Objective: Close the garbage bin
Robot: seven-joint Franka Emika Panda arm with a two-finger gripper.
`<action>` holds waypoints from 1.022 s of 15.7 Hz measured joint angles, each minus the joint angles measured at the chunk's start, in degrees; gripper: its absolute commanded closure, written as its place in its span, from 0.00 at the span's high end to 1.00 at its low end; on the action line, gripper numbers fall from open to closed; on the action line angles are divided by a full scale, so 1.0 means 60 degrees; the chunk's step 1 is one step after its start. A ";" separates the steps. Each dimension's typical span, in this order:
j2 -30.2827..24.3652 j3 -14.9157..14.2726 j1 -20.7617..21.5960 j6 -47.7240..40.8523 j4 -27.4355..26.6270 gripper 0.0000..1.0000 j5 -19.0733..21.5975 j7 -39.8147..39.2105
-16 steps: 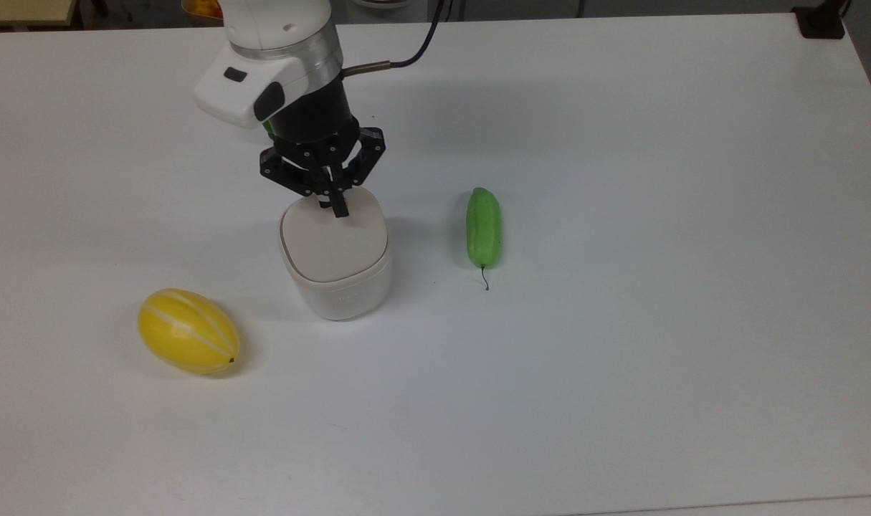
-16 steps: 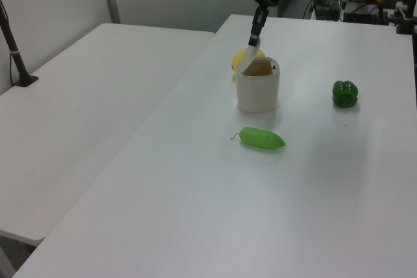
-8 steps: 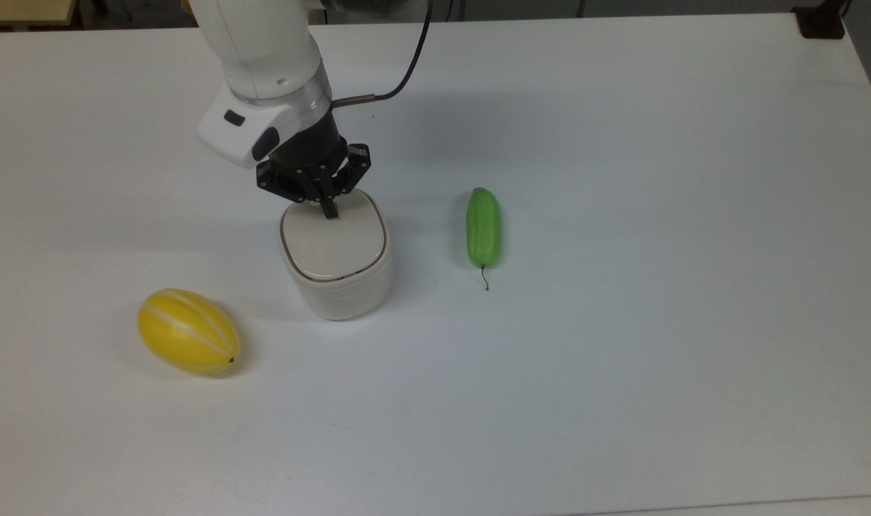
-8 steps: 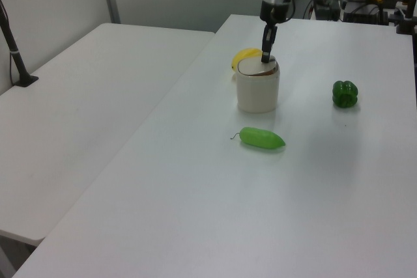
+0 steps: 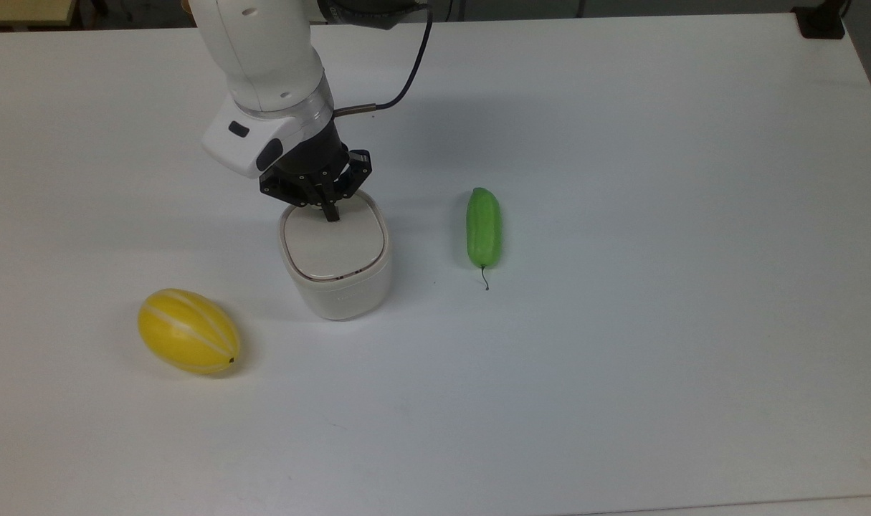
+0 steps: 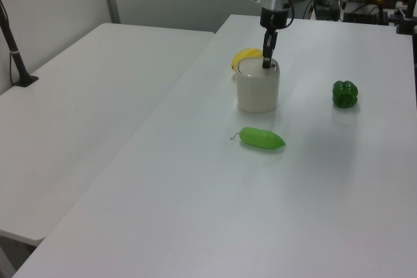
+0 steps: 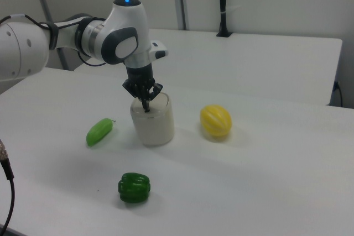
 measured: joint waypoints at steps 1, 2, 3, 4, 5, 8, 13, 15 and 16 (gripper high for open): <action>0.0000 0.0000 0.0001 0.0000 0.0001 0.00 0.0000 0.0000; 0.0000 0.0000 0.0000 0.0005 0.0007 0.00 0.0000 0.0006; -0.0010 -0.0002 0.0000 0.0010 0.0018 0.00 0.0001 0.0095; -0.0037 -0.0005 -0.0003 0.0039 0.0042 0.02 0.0001 0.0285; -0.0095 -0.0013 -0.0008 0.0066 0.0086 0.06 0.0001 0.0456; -0.0663 -0.0045 -0.0178 0.0019 0.0151 0.23 0.0000 0.0933; -0.2217 -0.0061 -0.0966 -0.1620 -0.0297 1.00 -0.0025 0.1756; -0.2783 -0.0062 -0.1312 -0.2716 -0.0397 1.00 -0.0320 0.1974; -0.3030 -0.0063 -0.1444 -0.3157 -0.0444 1.00 -0.0446 0.2000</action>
